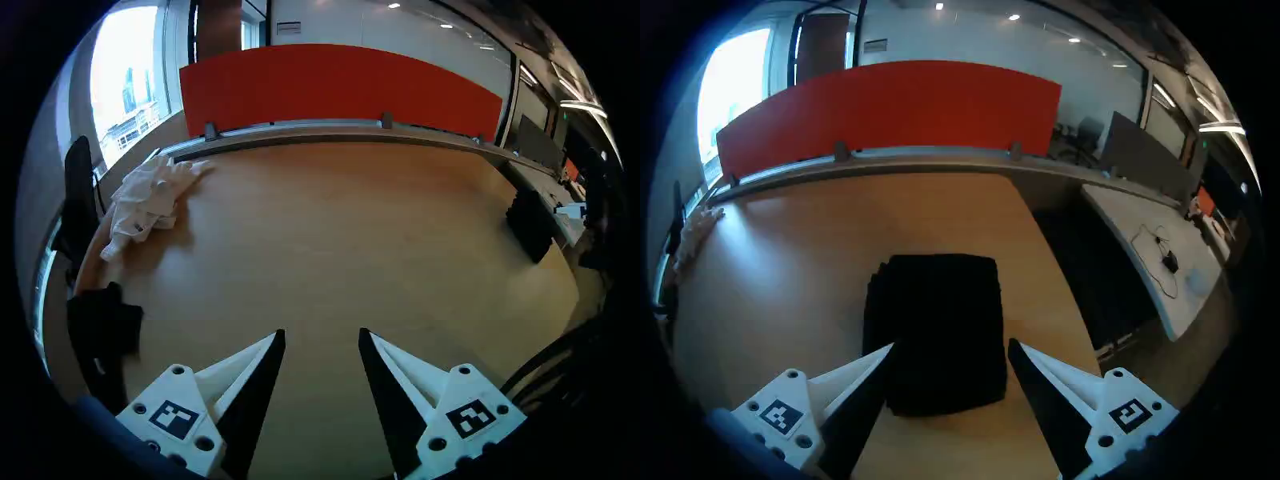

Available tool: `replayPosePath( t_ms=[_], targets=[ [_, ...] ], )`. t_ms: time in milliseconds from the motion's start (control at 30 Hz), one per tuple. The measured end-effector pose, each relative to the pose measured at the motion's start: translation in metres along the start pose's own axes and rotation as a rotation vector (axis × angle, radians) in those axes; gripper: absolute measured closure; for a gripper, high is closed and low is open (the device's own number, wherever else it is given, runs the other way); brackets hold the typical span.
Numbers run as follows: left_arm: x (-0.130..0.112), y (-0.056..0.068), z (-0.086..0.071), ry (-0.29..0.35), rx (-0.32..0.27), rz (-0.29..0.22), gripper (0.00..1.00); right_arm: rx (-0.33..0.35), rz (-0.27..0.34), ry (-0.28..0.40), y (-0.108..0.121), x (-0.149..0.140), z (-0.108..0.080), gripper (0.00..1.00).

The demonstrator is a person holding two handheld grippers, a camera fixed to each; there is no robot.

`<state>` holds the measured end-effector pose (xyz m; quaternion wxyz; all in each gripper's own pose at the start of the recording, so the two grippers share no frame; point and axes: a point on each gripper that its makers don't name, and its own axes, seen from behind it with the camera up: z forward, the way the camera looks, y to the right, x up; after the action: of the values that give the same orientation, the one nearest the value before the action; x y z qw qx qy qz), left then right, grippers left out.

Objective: Fold towel

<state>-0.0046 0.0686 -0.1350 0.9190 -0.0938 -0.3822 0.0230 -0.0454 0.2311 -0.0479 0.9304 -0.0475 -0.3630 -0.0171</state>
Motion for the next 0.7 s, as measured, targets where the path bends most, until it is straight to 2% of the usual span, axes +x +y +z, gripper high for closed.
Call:
replayPosePath(
  t_ms=[267,700],
  targets=[
    [0.003,-0.001,-0.001,0.009,-0.004,-0.022,0.33,-0.013,0.028,0.133,-0.006,0.028,-0.007,0.0],
    [0.01,-0.003,-0.002,0.034,0.003,-0.036,0.33,-0.071,0.039,0.376,-0.009,0.072,-0.035,0.0]
  ],
)
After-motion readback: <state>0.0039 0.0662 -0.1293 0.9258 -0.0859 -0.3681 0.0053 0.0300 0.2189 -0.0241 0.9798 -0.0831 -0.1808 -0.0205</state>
